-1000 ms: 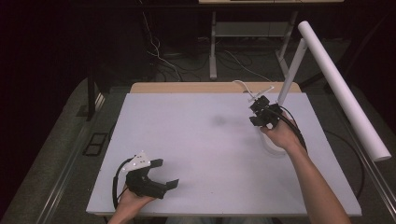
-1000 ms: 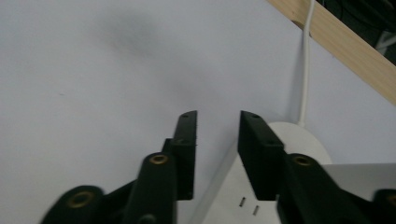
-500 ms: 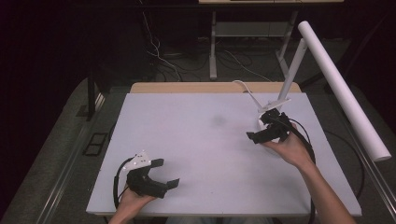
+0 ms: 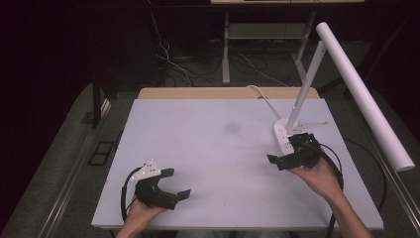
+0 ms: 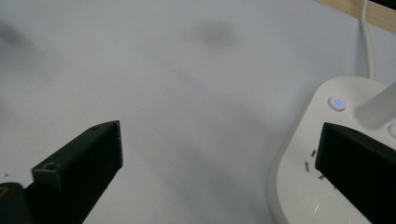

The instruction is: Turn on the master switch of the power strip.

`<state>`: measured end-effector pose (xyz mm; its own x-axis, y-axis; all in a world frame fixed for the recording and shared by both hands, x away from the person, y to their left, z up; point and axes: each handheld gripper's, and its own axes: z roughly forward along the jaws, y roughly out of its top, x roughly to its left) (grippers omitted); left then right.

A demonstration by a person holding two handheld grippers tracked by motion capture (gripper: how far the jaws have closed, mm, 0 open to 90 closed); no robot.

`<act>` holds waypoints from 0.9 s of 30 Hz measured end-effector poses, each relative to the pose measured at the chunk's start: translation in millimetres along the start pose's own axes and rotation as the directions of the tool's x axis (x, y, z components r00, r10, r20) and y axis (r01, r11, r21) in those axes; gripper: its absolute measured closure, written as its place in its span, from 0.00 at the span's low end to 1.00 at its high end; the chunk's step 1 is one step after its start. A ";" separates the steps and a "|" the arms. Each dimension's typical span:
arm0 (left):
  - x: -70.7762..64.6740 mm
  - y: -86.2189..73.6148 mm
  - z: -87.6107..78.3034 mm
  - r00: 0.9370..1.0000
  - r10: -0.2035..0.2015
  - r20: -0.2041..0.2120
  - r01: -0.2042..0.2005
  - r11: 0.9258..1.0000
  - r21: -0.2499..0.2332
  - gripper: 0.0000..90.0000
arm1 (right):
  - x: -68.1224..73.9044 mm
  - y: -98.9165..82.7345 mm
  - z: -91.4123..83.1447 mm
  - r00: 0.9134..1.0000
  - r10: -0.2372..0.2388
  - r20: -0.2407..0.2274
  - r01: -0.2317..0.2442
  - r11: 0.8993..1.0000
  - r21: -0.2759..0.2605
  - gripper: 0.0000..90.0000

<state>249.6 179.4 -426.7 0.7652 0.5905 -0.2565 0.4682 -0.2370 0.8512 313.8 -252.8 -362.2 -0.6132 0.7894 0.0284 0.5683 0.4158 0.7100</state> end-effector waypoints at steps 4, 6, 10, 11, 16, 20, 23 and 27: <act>-0.5 0.0 0.1 1.000 -0.005 0.000 0.005 1.000 0.002 0.00 | 1.4 -10.7 -5.3 1.000 0.022 -0.009 -0.022 1.000 -0.016 0.00; -0.5 -0.1 0.1 1.000 -0.006 -0.001 0.006 1.000 0.000 0.00 | 2.3 -17.4 -7.2 0.999 0.036 -0.013 -0.036 0.999 -0.028 0.00; -0.4 -0.2 0.1 1.000 -0.007 -0.001 0.007 1.000 0.001 0.00 | 4.2 -32.4 -10.8 0.997 0.064 -0.032 -0.066 0.997 -0.048 0.00; -0.2 -0.3 0.0 1.000 -0.005 0.001 0.005 1.000 0.003 0.00 | 4.2 -36.1 -11.7 0.997 0.068 -0.035 -0.070 0.996 -0.054 0.00; -0.5 0.0 0.2 1.000 0.000 -0.001 0.000 1.000 0.008 0.00 | 4.0 -53.2 -14.7 0.995 0.090 -0.047 -0.093 0.992 -0.083 0.00; -0.8 -0.1 -0.1 1.000 -0.005 -0.003 0.005 1.000 0.006 0.00 | 6.4 -65.6 -14.9 0.993 0.108 -0.055 -0.113 0.988 -0.105 0.00; -0.3 -0.3 -0.5 1.000 -0.005 -0.004 0.005 1.000 0.007 0.00 | 9.6 -74.8 -15.3 0.992 0.120 -0.048 -0.125 0.985 -0.116 0.00; -0.1 -0.3 -0.4 1.000 -0.005 -0.004 0.005 1.000 0.005 0.00 | 14.2 -86.0 -18.7 0.990 0.133 -0.041 -0.137 0.982 -0.130 0.00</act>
<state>249.1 179.7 -426.7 0.7609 0.5951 -0.2587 0.4741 -0.2376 0.8478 246.0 -285.8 -409.7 -0.5540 0.8187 0.1513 0.5710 0.2413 0.7847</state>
